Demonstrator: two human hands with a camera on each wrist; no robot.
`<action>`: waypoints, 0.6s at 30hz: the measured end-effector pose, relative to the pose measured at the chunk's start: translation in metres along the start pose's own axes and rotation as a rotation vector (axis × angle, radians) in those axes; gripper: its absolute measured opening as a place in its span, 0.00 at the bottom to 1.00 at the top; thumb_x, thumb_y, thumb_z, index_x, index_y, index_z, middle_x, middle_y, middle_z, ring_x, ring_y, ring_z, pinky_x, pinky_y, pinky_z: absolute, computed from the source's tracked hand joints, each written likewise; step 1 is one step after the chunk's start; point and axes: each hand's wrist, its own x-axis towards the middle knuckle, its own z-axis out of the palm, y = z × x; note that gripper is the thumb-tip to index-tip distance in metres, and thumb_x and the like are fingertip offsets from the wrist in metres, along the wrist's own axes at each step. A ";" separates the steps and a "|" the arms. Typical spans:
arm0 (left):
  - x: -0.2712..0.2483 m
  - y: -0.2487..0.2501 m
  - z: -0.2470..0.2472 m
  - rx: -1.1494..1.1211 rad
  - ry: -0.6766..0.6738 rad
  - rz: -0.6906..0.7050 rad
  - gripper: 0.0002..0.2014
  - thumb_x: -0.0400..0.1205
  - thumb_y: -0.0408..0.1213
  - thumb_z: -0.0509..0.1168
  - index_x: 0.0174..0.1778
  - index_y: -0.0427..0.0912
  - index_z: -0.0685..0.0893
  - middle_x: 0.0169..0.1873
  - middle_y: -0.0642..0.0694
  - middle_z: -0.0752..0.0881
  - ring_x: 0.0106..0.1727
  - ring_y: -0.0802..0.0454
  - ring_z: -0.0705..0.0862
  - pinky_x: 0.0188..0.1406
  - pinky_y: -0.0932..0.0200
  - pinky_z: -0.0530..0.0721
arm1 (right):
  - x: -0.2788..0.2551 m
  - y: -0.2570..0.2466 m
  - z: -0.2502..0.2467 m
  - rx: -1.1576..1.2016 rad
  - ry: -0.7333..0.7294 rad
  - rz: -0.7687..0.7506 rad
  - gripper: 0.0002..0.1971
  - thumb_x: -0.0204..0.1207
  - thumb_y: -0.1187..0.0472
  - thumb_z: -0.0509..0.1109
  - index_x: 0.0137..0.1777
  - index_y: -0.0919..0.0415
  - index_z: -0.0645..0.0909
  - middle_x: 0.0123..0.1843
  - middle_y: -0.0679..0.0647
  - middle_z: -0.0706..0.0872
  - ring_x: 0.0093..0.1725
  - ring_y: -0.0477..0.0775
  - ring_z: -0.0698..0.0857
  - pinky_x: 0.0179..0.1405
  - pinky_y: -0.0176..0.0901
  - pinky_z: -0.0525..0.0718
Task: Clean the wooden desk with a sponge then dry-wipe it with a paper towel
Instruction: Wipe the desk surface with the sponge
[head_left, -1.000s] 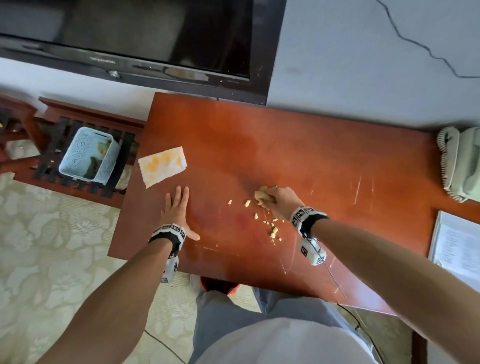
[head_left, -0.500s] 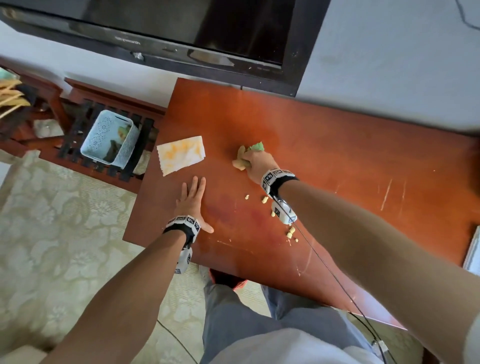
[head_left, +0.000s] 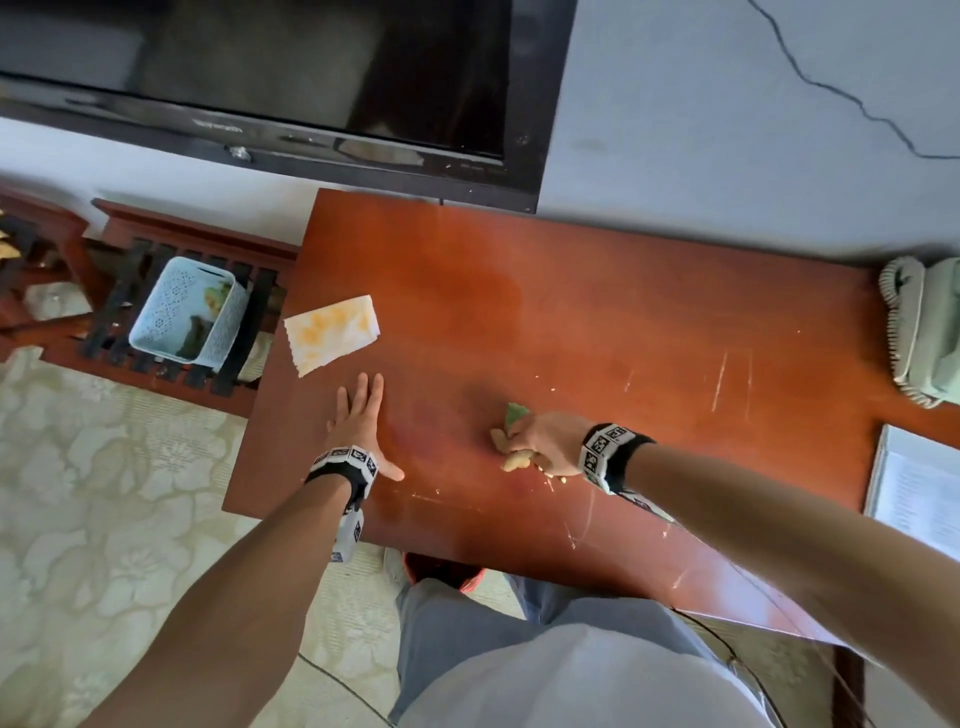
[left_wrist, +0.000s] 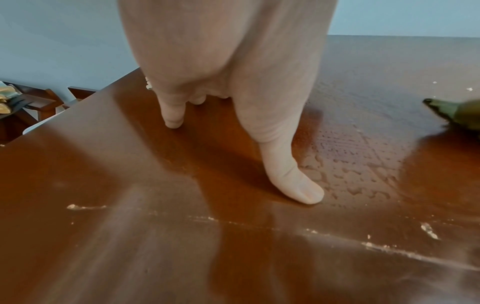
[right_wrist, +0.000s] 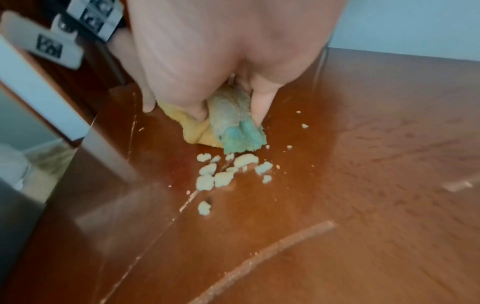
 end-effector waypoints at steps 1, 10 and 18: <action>0.000 0.001 0.000 0.003 -0.001 -0.004 0.83 0.54 0.52 0.90 0.85 0.59 0.26 0.85 0.56 0.25 0.87 0.39 0.31 0.82 0.24 0.56 | -0.003 0.006 0.001 0.039 0.054 0.022 0.22 0.72 0.67 0.74 0.63 0.45 0.83 0.55 0.36 0.83 0.51 0.41 0.84 0.55 0.38 0.86; 0.002 0.001 0.001 0.024 -0.003 -0.008 0.83 0.54 0.51 0.90 0.85 0.59 0.25 0.84 0.56 0.25 0.87 0.39 0.31 0.81 0.23 0.56 | 0.013 0.063 -0.070 0.133 0.544 0.278 0.14 0.81 0.62 0.64 0.55 0.42 0.84 0.54 0.37 0.86 0.55 0.42 0.85 0.65 0.46 0.84; 0.005 -0.003 0.005 -0.007 -0.002 0.005 0.83 0.54 0.50 0.90 0.84 0.60 0.25 0.84 0.57 0.24 0.87 0.40 0.29 0.82 0.24 0.53 | 0.021 0.055 -0.040 0.010 0.380 0.404 0.12 0.83 0.56 0.64 0.64 0.54 0.82 0.60 0.50 0.81 0.61 0.59 0.79 0.60 0.53 0.81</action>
